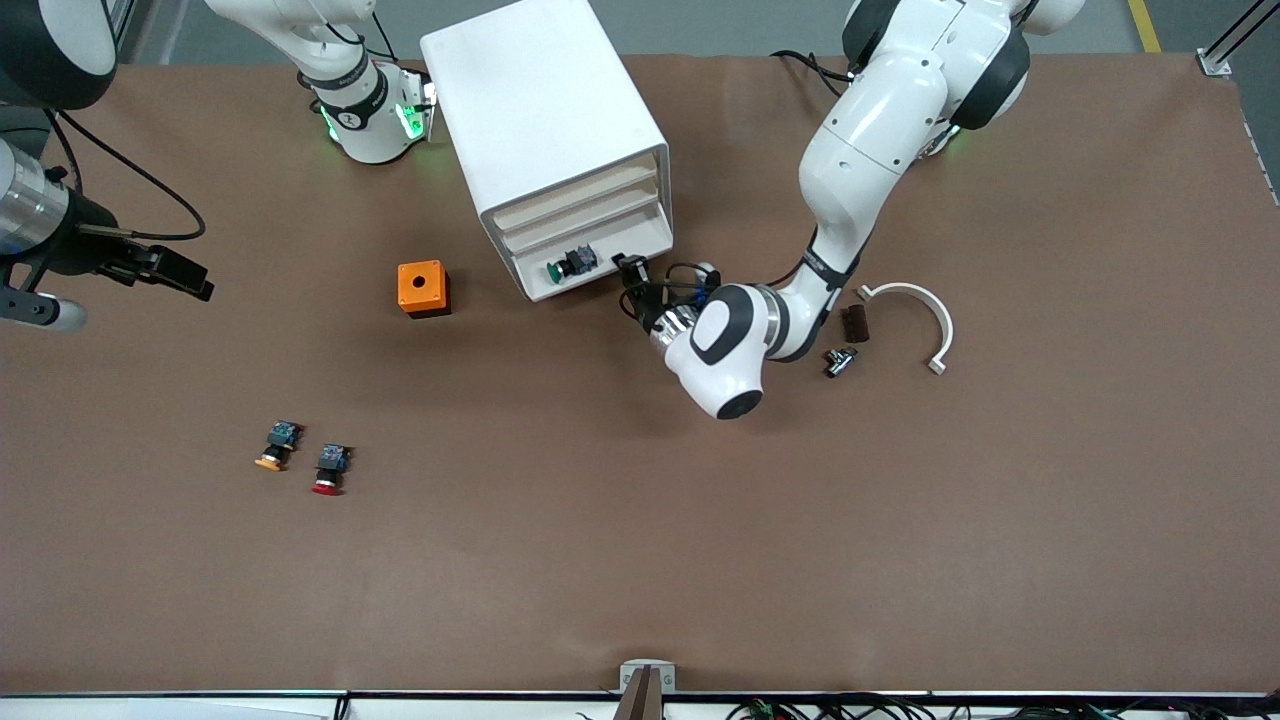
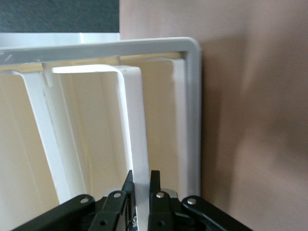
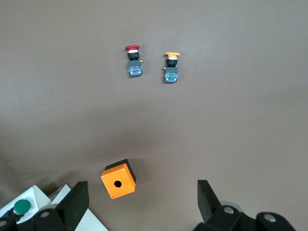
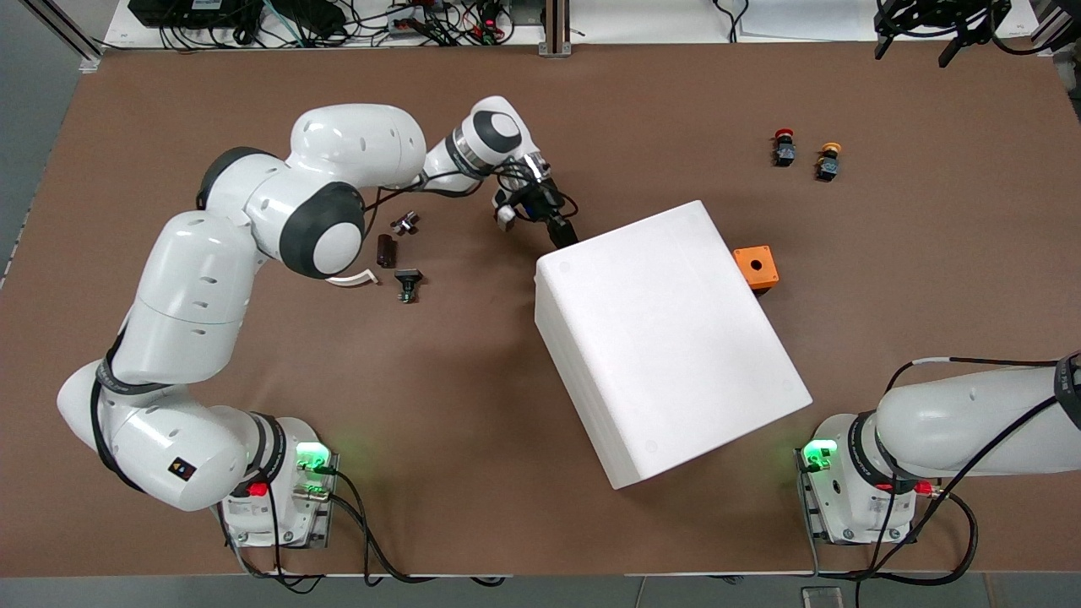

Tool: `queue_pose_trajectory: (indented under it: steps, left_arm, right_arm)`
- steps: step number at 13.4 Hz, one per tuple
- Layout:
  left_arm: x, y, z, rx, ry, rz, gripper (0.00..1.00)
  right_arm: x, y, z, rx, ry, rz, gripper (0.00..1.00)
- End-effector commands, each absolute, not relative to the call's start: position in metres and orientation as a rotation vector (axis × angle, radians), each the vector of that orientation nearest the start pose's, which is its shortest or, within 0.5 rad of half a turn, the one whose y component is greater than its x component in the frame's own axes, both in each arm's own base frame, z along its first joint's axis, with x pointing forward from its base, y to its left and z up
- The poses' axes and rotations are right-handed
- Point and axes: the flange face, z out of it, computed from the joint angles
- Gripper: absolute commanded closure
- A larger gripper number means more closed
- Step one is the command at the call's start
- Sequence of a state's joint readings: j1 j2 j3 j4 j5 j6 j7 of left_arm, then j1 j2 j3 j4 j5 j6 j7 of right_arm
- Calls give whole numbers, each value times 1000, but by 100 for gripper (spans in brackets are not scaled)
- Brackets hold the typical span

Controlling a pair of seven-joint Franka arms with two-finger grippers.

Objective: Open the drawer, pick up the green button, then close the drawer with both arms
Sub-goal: 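Reach the right gripper toward the open drawer while the left gripper withdraws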

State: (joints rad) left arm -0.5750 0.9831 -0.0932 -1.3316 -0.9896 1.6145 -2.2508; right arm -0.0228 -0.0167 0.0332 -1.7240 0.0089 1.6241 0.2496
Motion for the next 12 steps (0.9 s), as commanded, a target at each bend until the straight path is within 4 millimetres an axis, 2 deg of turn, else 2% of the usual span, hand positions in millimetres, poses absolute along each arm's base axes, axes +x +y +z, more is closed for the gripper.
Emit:
queue_pose_trajectory:
  steps: [1, 3, 5, 6, 7, 9, 12]
  left_arm:
    - [523, -470, 155, 1584, 2599, -1788, 99]
    - [544, -459, 161, 1528, 2595, -1723, 96]
    - [560, -446, 164, 1519, 2546, -1695, 93]
    - [563, -443, 165, 1530, 2522, -1692, 88]
    - [567, -439, 167, 1526, 2514, -1689, 71]
    - [569, -436, 172, 1533, 2513, -1685, 1]
    - [587, -414, 187, 1495, 2502, -1676, 1]
  right_arm:
    - [549, 26, 559, -3117, 463, 156, 0]
    - [554, 50, 552, -3108, 474, 152, 0]
    - [561, 85, 541, -3085, 542, 125, 0]
    - [563, 105, 533, -3082, 581, 123, 0]
    - [561, 124, 530, -3080, 611, 125, 0]
    - [556, 163, 518, -3073, 701, 142, 0]
    - [551, 225, 491, -3038, 892, 141, 0]
